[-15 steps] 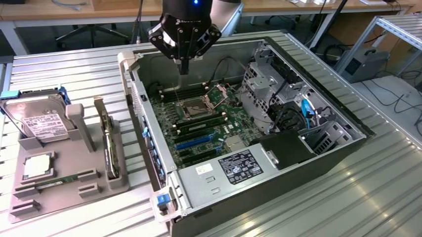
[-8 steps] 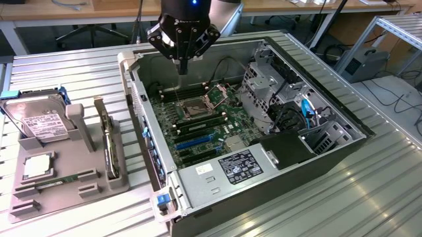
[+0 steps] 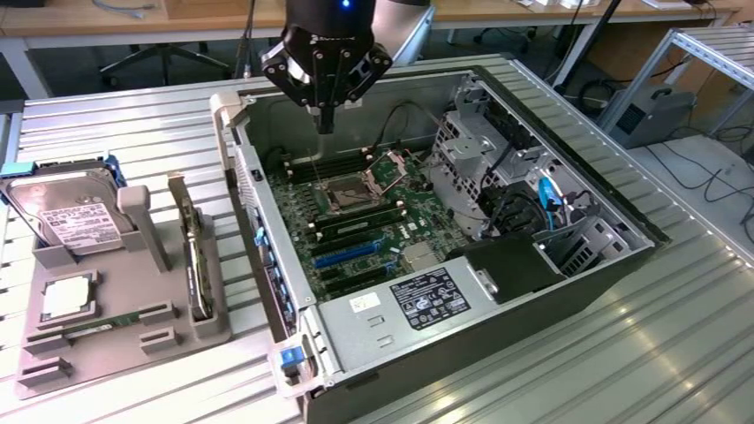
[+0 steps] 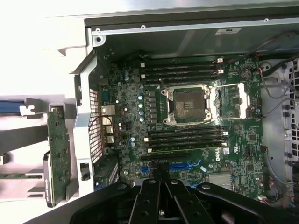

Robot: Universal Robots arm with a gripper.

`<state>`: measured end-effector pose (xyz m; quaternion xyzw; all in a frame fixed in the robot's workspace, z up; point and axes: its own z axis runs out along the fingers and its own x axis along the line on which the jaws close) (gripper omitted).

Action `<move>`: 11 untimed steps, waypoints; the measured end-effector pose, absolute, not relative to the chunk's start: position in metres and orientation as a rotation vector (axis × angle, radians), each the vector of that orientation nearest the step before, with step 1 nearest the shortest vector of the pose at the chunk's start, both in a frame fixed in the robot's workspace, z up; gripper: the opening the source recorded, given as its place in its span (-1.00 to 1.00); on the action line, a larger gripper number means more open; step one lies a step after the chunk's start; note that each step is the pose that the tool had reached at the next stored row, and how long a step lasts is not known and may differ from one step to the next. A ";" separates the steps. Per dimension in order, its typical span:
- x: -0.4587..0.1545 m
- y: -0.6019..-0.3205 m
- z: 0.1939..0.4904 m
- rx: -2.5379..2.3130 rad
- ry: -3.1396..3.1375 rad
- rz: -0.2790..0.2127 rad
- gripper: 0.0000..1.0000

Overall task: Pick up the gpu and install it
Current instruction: 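Reach for the gpu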

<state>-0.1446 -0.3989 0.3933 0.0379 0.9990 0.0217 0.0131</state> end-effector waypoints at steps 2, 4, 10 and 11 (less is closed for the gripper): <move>-0.145 -0.399 0.393 0.118 3.112 0.068 -0.79; -0.145 -0.399 0.393 0.118 3.112 0.068 -0.79; -0.147 -0.399 0.393 0.118 3.112 0.068 -0.79; -0.147 -0.399 0.393 0.118 3.112 0.068 -0.79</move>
